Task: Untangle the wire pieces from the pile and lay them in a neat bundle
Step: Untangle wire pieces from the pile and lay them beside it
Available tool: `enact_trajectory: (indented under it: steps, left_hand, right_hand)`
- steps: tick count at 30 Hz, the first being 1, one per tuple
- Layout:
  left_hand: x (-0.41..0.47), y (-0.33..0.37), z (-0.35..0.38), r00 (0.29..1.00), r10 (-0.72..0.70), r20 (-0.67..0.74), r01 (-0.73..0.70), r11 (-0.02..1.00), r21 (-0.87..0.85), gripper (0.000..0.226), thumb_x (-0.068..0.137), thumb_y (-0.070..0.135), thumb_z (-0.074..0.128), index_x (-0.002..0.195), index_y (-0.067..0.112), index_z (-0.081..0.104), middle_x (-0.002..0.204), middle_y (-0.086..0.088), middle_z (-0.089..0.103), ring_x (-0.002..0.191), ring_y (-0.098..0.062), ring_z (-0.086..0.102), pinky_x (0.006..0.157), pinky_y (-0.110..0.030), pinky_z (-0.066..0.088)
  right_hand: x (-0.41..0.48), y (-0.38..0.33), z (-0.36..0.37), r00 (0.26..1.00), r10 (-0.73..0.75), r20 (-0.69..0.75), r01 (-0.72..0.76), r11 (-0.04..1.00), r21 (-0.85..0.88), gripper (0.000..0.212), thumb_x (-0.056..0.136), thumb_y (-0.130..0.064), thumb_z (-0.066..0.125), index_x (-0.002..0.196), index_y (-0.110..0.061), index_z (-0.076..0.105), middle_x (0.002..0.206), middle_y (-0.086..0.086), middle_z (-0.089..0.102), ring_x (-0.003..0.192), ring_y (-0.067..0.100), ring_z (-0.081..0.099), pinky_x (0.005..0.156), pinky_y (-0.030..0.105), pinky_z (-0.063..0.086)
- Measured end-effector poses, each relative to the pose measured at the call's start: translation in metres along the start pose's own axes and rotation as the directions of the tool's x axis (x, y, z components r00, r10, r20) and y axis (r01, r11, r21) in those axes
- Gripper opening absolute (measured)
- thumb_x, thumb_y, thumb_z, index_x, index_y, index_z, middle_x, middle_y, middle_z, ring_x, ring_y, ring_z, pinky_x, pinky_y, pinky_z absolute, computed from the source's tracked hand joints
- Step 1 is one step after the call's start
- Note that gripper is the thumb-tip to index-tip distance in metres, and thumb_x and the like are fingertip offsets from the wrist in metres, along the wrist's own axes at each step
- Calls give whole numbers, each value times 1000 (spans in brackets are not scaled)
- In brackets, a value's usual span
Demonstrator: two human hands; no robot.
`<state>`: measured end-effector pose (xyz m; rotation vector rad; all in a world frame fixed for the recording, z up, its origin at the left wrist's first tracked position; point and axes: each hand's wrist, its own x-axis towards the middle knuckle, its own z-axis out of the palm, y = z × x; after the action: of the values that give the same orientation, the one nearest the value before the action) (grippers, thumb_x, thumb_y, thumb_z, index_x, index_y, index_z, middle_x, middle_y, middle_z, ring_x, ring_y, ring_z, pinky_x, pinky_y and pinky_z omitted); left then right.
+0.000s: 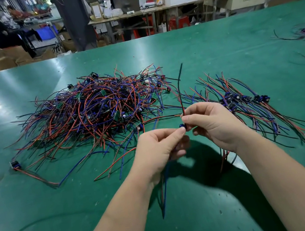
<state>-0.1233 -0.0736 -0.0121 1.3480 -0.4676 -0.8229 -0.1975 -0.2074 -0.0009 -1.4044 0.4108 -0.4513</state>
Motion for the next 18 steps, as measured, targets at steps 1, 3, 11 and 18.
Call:
enact_trajectory:
  steps: [1, 3, 11, 18]
  left_hand:
    - [0, -2, 0, 1000, -16, -6, 16, 1000, 17, 10, 83, 15, 70, 81, 6, 71, 70, -7, 71, 56, -10, 65, 51, -18, 52]
    - [0, -1, 0, 998, -55, -13, 55, 998, 22, 8, 83, 11, 70, 77, 6, 69, 68, -8, 70, 55, -12, 65, 52, -21, 54]
    - [-4, 6, -3, 987, -136, 87, 130, 989, 71, 12, 83, 6, 68, 72, 8, 62, 69, -11, 71, 56, -15, 68, 51, -21, 54]
    - [-7, 5, -4, 962, -179, 206, 138, 970, 199, 13, 80, 5, 71, 70, 10, 64, 72, -10, 73, 61, -18, 70, 56, -23, 57]
  right_hand:
    - [0, 0, 0, 1000, -5, 2, 5, 999, -48, 20, 81, 4, 65, 72, -14, 64, 61, -2, 64, 53, 7, 56, 49, 15, 41]
    - [0, 0, -1, 1000, 3, 5, -3, 998, -70, 17, 79, 5, 67, 74, -11, 66, 62, -2, 66, 55, 7, 58, 51, 15, 42]
    - [3, -6, -4, 989, 80, -126, -46, 966, 254, 14, 80, 11, 61, 74, -2, 61, 60, 12, 65, 50, 13, 62, 48, 17, 50]
    - [10, -14, -30, 929, 138, -342, 51, 870, 491, 14, 80, 9, 63, 76, -4, 60, 56, 8, 65, 51, 15, 65, 49, 15, 50]
